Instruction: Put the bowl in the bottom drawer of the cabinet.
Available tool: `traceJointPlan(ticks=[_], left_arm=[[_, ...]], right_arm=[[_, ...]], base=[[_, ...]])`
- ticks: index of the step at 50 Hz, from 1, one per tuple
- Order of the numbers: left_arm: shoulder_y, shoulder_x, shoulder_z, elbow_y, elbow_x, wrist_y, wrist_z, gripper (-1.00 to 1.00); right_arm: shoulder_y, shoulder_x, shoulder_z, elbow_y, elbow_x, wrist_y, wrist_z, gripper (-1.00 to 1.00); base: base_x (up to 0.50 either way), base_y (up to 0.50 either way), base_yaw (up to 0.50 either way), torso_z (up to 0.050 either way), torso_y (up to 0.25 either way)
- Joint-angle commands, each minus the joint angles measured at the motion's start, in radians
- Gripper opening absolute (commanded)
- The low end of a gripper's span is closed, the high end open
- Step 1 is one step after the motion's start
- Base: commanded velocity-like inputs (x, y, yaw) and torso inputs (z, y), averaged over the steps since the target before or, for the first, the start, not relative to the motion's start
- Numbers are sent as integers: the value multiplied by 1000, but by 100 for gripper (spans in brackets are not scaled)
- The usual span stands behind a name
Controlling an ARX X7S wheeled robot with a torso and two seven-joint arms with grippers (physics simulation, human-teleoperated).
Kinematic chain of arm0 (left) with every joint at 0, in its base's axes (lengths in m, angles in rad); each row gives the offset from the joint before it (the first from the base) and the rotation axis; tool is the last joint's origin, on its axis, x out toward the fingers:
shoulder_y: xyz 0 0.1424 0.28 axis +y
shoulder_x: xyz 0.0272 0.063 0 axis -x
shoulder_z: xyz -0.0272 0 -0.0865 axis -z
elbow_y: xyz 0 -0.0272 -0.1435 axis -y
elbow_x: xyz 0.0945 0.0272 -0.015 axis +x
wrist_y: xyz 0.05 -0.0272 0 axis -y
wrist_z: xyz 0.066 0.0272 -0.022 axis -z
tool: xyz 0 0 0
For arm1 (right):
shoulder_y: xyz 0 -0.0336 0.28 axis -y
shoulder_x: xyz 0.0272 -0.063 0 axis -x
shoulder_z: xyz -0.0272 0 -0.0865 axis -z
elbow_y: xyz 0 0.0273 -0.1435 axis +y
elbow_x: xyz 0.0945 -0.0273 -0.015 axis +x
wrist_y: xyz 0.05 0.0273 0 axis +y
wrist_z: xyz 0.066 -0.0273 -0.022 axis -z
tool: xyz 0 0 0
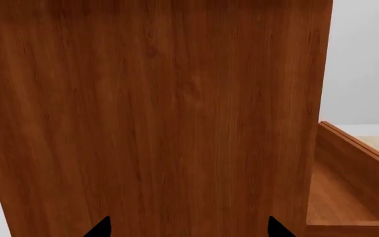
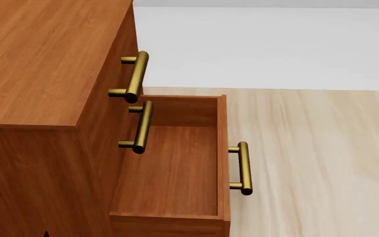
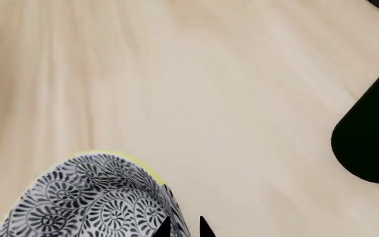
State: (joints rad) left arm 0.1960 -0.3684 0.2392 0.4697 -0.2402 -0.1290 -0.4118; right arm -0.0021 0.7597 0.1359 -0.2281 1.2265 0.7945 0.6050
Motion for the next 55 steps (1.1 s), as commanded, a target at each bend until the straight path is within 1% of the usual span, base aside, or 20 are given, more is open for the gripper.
traceJointPlan(ticks=[1,14,23,32,43,55], left_arm=[[0,-3,1,3,-1,1,-4,100],[0,-6,4,1,-2,3,-7,100],[2,-10,4,7,-3,3,-11,100],[2,-12,3,6,-5,5,-13,100],[9,-17,2,23,-5,9,-20,100],[18,-22,-9,39,-3,21,-32,100]], right_arm=[[47,3,57,-131,92,1,31,-100],[135,-4,85,-262,189,0,137,-100],[252,-16,34,-269,231,19,166,-100],[394,-21,-25,-191,261,53,190,-100],[639,-29,-115,-72,356,136,270,-100],[853,-87,-233,67,375,211,294,-100]], base=[[0,0,0,0,0],[0,0,0,0,0],[0,0,0,0,0],[0,0,0,0,0],[0,0,0,0,0],[0,0,0,0,0]])
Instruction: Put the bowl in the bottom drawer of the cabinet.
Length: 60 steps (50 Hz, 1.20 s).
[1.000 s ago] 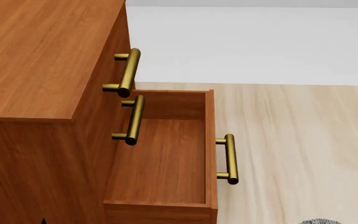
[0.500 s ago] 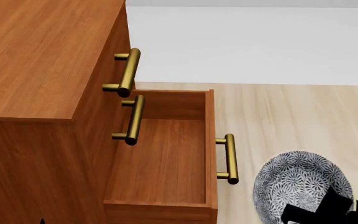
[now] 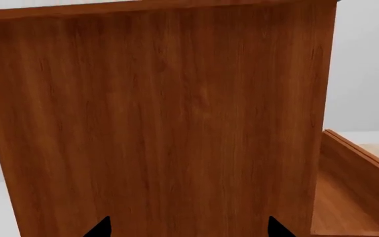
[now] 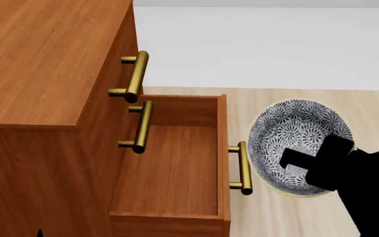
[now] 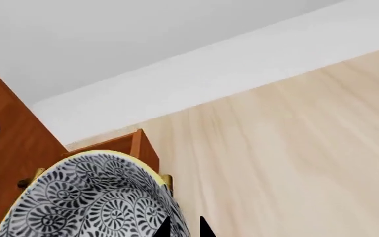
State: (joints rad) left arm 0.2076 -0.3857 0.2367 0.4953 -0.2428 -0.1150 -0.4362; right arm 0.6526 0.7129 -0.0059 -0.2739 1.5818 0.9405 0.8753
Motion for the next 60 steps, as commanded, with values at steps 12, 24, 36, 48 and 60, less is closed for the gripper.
traceJointPlan(ticks=[12,24,36,48,60], left_arm=[[6,-9,-7,16,-3,7,-12,100],[10,-11,-7,12,-7,14,-13,100],[3,-11,-4,-1,-10,12,-15,100],[-3,-12,-7,-14,-19,14,-14,100],[-5,-14,-6,-18,-21,16,-16,100]], right_arm=[[351,-117,-201,258,-37,111,-10,-100],[446,-194,-320,431,-175,107,-117,-100],[538,-300,-452,657,-330,55,-279,-100],[655,-427,-588,1010,-501,-48,-481,-100],[716,-503,-635,1173,-559,-100,-571,-100]], base=[[0,0,0,0,0],[0,0,0,0,1],[0,0,0,0,0],[0,0,0,0,0],[0,0,0,0,1]])
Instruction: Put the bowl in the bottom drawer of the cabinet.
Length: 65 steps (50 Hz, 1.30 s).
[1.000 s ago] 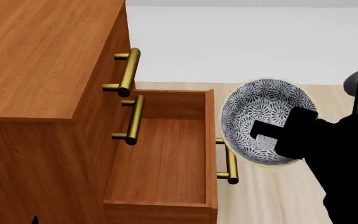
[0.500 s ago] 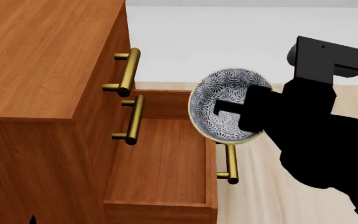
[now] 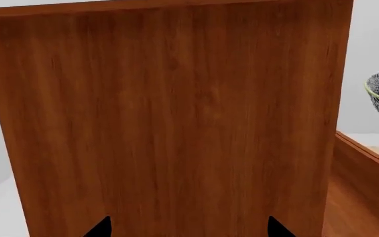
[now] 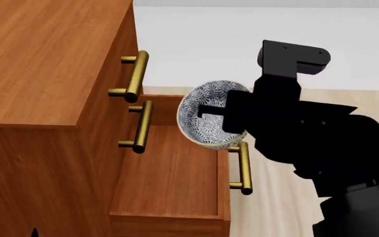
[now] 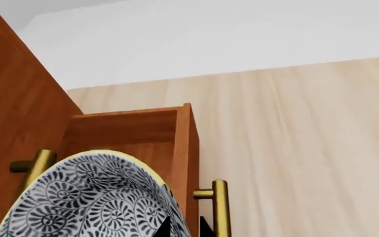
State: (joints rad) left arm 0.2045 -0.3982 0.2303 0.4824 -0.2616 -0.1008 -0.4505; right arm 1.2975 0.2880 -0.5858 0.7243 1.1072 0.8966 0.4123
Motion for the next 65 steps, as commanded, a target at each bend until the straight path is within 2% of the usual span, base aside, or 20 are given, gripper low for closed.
traceJointPlan(ticks=[1,15,22,33,40,51,65], left_arm=[[-2,-2,1,-4,-2,2,-2,100],[2,-5,-2,-7,-7,9,-4,100],[2,-8,-4,-7,-10,13,-6,100],[6,-12,-7,0,-15,14,-9,100],[5,-14,-8,2,-21,11,-11,100],[3,-17,-15,2,-32,10,-13,100],[1,-18,-15,-9,-34,15,-15,100]], right_arm=[[74,-84,-58,186,-88,-61,-115,-100],[117,-183,-120,384,-160,-138,-220,-100],[165,-266,-154,571,-209,-207,-316,-100],[148,-287,-71,584,-302,-202,-342,-100],[141,-287,-75,584,-299,-200,-343,-100],[130,-288,-193,584,-176,-216,-331,-100],[124,-288,-412,584,44,-254,-319,-100]], base=[[0,0,0,0,0],[0,0,0,0,0],[0,0,0,0,1],[0,0,0,0,0],[0,0,0,0,0],[0,0,0,0,0],[0,0,0,0,1]])
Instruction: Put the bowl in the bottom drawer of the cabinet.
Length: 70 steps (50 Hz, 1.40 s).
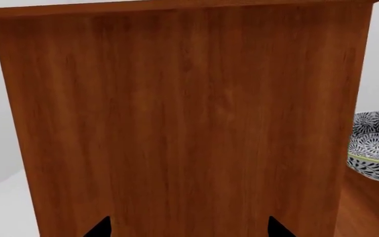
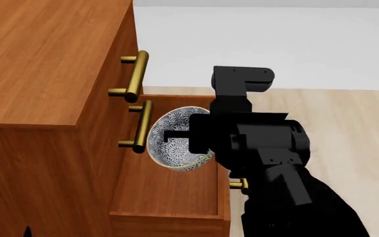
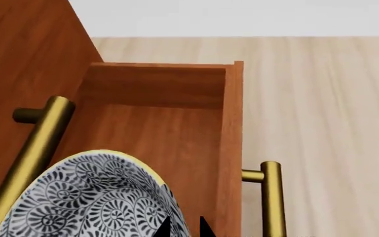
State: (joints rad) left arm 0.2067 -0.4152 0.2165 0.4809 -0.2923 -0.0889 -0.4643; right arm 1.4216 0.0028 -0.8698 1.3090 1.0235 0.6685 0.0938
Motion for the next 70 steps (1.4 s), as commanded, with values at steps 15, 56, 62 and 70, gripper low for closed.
traceJointPlan(ticks=[15,56,62,70], left_arm=[[-5,0,3,-21,-4,9,-2,100],[-11,-4,4,-41,-14,17,-7,100],[-12,-6,6,-40,-16,15,-7,100],[-11,-7,5,-41,-20,17,-8,100]], right_arm=[[-20,-3,-166,0,163,-35,7,-100],[-25,-3,-653,-2,665,-130,2,-100],[-25,-3,-739,-12,753,-146,-2,-100],[-26,-3,-770,-21,777,-151,-2,-100]], base=[[0,0,0,0,0],[0,0,1,0,0],[0,0,0,0,0],[0,0,0,2,0]])
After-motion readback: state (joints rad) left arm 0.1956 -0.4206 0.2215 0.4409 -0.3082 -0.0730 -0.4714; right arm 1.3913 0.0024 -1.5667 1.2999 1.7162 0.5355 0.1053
